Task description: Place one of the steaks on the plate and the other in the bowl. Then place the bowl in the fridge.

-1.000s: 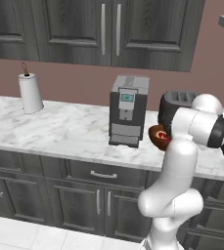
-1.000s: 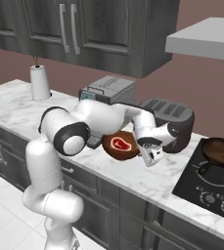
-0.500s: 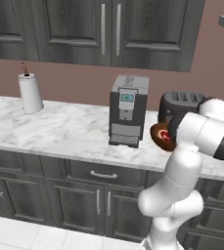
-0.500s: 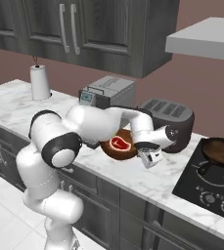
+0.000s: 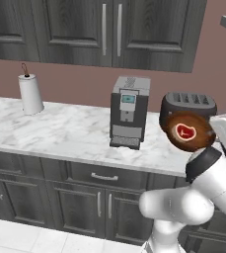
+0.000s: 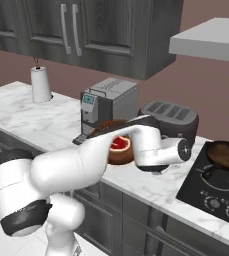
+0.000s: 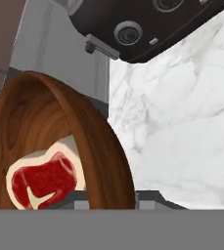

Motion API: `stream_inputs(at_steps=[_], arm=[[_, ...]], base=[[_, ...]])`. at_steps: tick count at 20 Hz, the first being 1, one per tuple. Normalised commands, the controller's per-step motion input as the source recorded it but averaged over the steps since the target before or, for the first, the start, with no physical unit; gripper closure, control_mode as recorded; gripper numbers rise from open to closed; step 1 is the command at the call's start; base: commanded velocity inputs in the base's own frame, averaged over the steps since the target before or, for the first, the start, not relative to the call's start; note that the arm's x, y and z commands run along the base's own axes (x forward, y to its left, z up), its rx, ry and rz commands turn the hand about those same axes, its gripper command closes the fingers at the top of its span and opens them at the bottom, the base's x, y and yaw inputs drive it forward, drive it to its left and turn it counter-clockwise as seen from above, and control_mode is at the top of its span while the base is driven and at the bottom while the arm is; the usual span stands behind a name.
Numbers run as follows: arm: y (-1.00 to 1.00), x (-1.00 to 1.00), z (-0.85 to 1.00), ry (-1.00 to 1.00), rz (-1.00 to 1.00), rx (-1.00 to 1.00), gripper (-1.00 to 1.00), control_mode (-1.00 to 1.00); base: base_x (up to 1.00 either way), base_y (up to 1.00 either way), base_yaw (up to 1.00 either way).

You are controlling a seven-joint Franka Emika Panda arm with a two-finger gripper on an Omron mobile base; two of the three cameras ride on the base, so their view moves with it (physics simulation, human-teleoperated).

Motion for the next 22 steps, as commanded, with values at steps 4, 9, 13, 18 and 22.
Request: stream_inputs(at_steps=[4,9,13,18,22], arm=[[0.25,-0.96,1.00,-0.07,0.25,-0.17,1.00,-1.00],[0.54,-0.67,0.94,0.01,0.28,-0.23,1.00,-1.00],[0.81,-0.44,0.27,0.04,0.22,-0.18,1.00,-1.00],[0.56,-0.40,0.00,0.06,0.05,-0.06,1.00,-1.00],[0.03,-0.49,0.00,0.07,-0.07,0.07,1.00,-1.00]], base=[[0.00,0.00,0.00],[0.00,0.00,0.00],[0.00,0.00,0.00],[0.00,0.00,0.00],[0.00,0.00,0.00]])
